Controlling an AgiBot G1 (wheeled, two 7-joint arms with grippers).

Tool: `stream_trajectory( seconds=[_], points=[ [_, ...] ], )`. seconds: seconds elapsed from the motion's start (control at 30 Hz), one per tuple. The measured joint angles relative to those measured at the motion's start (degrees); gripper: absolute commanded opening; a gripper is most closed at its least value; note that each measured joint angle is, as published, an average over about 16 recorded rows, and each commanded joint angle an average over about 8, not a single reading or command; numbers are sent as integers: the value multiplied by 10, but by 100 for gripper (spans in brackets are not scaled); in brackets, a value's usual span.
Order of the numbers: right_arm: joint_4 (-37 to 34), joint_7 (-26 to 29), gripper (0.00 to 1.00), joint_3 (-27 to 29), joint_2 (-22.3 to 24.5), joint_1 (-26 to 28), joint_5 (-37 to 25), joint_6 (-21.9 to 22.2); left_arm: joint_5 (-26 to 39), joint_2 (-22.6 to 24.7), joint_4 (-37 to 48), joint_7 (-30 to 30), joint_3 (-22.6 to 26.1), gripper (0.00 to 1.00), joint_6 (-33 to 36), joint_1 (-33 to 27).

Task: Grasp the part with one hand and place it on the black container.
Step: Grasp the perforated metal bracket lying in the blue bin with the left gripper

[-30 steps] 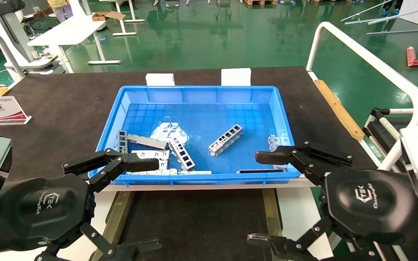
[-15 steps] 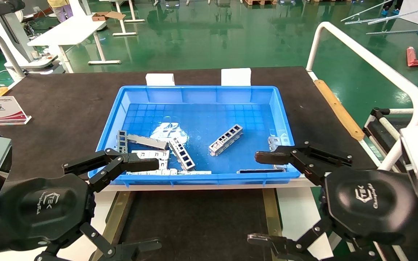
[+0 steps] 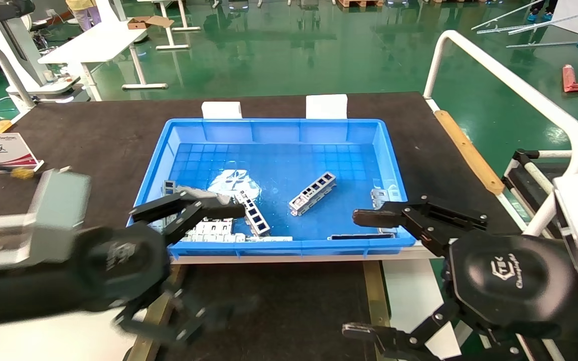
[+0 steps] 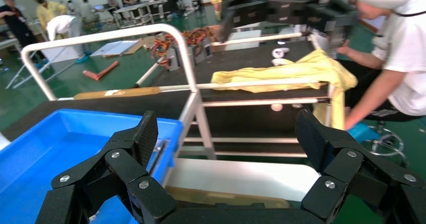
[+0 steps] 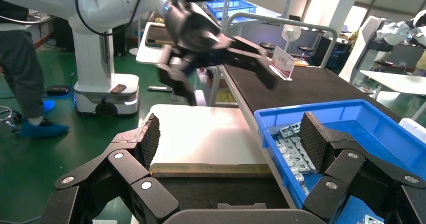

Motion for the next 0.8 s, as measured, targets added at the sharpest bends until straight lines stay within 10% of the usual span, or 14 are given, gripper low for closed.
stream_trajectory(
  seconds=[0.8],
  points=[
    [0, -1, 100, -1, 0, 0, 1, 0, 186, 225, 276, 91, 84, 100, -159, -147]
  ],
)
